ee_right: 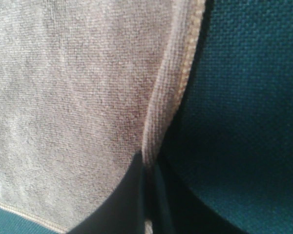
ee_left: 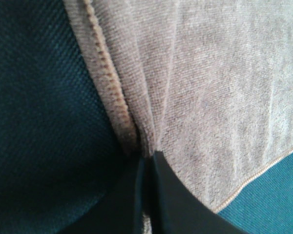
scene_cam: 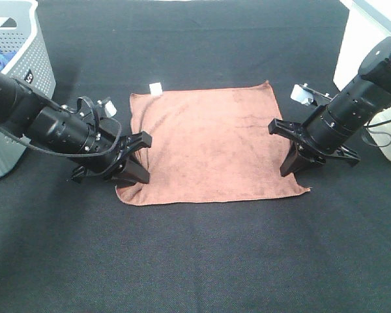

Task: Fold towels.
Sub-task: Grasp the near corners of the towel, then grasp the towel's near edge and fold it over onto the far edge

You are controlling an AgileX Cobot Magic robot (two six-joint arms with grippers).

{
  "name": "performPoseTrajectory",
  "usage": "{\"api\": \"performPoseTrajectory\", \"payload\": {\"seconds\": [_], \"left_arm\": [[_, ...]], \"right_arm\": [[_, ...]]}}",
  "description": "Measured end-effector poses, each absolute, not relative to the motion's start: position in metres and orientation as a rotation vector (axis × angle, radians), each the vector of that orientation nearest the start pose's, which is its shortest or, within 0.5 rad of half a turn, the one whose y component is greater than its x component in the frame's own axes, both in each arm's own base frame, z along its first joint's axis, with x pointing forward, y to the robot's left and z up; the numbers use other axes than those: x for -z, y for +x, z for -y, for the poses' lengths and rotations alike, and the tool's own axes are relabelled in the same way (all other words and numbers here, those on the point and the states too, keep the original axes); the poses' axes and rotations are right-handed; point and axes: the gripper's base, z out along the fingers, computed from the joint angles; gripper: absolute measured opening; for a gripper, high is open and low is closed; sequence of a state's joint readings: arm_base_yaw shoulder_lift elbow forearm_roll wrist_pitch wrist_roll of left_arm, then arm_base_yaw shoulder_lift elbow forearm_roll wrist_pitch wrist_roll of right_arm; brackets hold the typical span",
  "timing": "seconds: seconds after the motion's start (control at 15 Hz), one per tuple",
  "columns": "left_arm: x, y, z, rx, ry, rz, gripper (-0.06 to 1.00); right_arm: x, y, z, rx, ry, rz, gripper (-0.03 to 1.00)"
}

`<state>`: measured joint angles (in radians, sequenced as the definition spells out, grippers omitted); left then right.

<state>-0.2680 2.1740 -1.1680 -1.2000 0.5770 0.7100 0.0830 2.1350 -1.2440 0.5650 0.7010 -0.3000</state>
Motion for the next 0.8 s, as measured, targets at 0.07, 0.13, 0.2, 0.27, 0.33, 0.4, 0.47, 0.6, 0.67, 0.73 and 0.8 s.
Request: {"api": "performPoseTrajectory", "payload": {"seconds": [0.07, 0.13, 0.2, 0.27, 0.33, 0.4, 0.47, 0.6, 0.67, 0.73, 0.8], "left_arm": [[-0.080, 0.366, 0.148, 0.905, -0.043, -2.799, 0.01], [-0.085, 0.364, 0.147, 0.883, -0.016, -2.813, 0.01], [-0.093, 0.362, 0.146, 0.871, 0.006, -2.827, 0.01], [-0.103, 0.358, 0.145, 0.869, 0.026, -2.854, 0.01], [-0.106, 0.354, 0.145, 0.872, 0.040, -2.884, 0.01], [-0.105, 0.348, 0.144, 0.875, 0.038, -2.914, 0.01], [-0.103, 0.341, 0.143, 0.874, 0.033, -2.936, 0.01], [-0.101, 0.319, 0.144, 0.872, 0.045, -2.985, 0.01], [-0.101, 0.310, 0.145, 0.861, 0.057, -2.999, 0.01], [-0.102, 0.303, 0.146, 0.846, 0.066, -3.001, 0.01], [-0.102, 0.303, 0.146, 0.846, 0.066, -3.001, 0.01]], "right_arm": [[-0.093, 0.381, -0.064, -0.546, 0.040, -2.996, 0.00], [-0.097, 0.380, -0.064, -0.551, 0.034, -3.000, 0.00], [-0.104, 0.378, -0.064, -0.556, 0.029, -2.994, 0.00], [-0.113, 0.372, -0.064, -0.560, 0.025, -2.988, 0.00], [-0.118, 0.365, -0.063, -0.561, 0.029, -2.988, 0.00], [-0.120, 0.357, -0.063, -0.566, 0.040, -2.998, 0.00], [-0.122, 0.348, -0.063, -0.572, 0.048, -3.005, 0.00], [-0.123, 0.328, -0.064, -0.596, 0.074, -3.019, 0.00], [-0.122, 0.321, -0.064, -0.599, 0.086, -3.019, 0.00], [-0.122, 0.315, -0.064, -0.605, 0.089, -3.021, 0.00], [-0.122, 0.315, -0.064, -0.605, 0.089, -3.021, 0.00]]}}
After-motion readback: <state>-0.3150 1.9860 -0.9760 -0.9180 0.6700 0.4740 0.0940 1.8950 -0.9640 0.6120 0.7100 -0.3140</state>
